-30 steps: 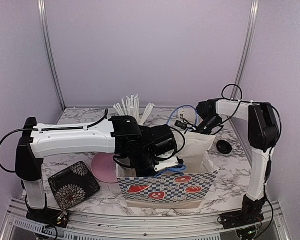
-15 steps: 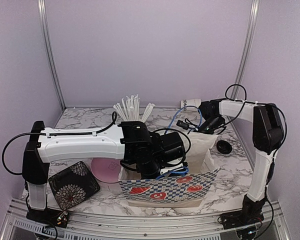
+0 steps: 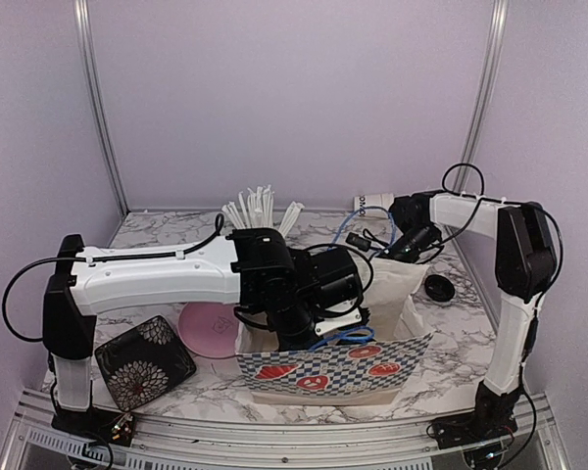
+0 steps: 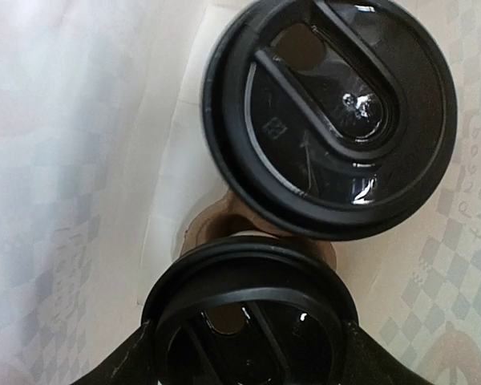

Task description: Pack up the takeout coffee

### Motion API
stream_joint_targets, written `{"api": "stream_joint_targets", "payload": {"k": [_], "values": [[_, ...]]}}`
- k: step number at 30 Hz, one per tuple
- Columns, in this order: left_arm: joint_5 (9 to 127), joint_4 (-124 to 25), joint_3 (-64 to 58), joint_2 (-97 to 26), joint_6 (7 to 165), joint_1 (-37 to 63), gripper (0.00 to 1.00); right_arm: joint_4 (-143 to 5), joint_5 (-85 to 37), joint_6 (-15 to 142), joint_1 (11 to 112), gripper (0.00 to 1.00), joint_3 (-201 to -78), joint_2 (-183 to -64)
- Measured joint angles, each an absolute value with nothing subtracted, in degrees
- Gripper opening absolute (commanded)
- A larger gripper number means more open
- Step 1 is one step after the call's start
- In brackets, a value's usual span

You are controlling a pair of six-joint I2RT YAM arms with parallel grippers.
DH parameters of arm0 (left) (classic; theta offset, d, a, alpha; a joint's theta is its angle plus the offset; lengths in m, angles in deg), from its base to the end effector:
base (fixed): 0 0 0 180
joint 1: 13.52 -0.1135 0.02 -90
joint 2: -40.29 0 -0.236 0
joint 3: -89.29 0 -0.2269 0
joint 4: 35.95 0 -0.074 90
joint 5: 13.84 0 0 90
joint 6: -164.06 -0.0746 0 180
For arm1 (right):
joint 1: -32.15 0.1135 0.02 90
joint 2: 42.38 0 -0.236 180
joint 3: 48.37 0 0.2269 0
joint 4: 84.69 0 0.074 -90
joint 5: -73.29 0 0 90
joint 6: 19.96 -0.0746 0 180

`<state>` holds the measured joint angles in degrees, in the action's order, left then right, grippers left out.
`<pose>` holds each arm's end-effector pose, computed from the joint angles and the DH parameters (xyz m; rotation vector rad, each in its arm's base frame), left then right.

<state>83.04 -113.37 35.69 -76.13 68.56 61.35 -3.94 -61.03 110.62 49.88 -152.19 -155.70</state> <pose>0.1144 -0.3889 0.2274 1.7462 2.1185 -0.1759 0.3048 0.1522 0.1654 -1.3532 2.4308 1.1118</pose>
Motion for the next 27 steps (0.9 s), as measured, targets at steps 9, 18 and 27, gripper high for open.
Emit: {"api": "stream_joint_targets", "payload": {"k": [9, 18, 27], "values": [[82.7, -112.9, 38.2, -75.1, 67.6, 60.5, 0.85, -3.1, -61.1, 110.5, 49.9, 0.61, -153.3, -154.8], [82.8, -113.0, 38.8, -72.4, 66.4, 60.2, 0.86, -2.6, -60.6, 108.9, 49.9, 0.61, -155.6, -154.5], [83.8, -112.8, 40.2, -67.9, 64.8, 60.2, 0.84, -2.2, -59.2, 107.5, 49.9, 0.62, -157.8, -154.1]]}}
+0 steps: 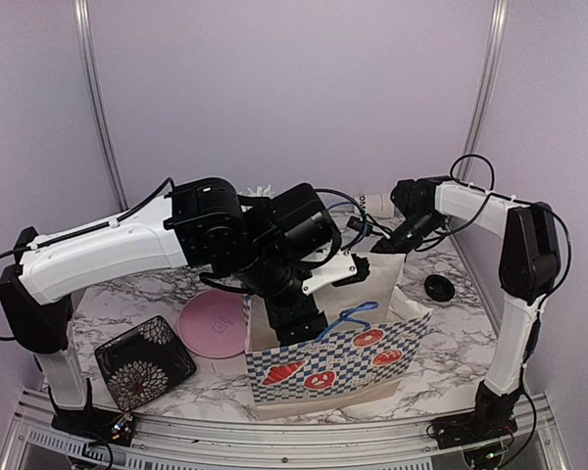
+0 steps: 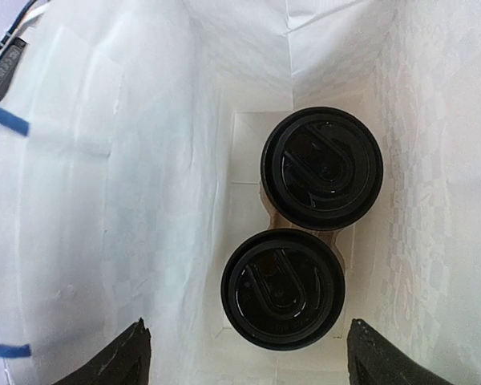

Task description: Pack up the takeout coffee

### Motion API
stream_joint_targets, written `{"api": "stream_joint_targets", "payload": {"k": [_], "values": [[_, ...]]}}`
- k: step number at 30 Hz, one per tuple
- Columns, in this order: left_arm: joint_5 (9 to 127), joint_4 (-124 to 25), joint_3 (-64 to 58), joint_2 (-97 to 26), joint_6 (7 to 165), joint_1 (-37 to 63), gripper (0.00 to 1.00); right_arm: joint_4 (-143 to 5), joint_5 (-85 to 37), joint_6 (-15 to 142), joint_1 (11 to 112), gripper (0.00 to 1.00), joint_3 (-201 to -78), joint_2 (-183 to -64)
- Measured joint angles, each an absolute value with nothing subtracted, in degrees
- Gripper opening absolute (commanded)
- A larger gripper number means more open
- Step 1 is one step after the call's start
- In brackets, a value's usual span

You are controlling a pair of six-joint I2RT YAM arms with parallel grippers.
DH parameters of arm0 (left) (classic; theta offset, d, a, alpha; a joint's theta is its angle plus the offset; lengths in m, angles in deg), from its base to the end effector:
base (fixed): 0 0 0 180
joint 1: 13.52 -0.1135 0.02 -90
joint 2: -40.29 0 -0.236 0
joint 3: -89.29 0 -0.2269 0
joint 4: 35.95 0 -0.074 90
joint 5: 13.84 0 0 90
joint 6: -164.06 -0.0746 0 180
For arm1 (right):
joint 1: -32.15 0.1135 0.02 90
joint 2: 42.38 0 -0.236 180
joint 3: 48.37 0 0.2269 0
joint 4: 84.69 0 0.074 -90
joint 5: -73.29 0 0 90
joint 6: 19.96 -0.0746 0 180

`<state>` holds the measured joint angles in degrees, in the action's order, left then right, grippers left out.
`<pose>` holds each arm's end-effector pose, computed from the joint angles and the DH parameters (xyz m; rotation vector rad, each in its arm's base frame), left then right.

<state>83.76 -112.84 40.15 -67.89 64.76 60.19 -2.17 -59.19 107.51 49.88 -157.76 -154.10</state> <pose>0.1187 -0.3711 0.3052 1.6355 1.9301 -0.2931 0.3139 0.1532 0.1950 -1.3153 2.4124 1.0308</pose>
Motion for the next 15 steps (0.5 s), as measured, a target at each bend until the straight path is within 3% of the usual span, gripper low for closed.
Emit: {"api": "stream_joint_targets", "payload": {"k": [15], "values": [[91.5, -105.0, 44.3, -55.7, 67.7, 59.4, 0.72, -1.3, -53.3, 103.5, 46.6, 0.63, -169.5, -149.4]]}}
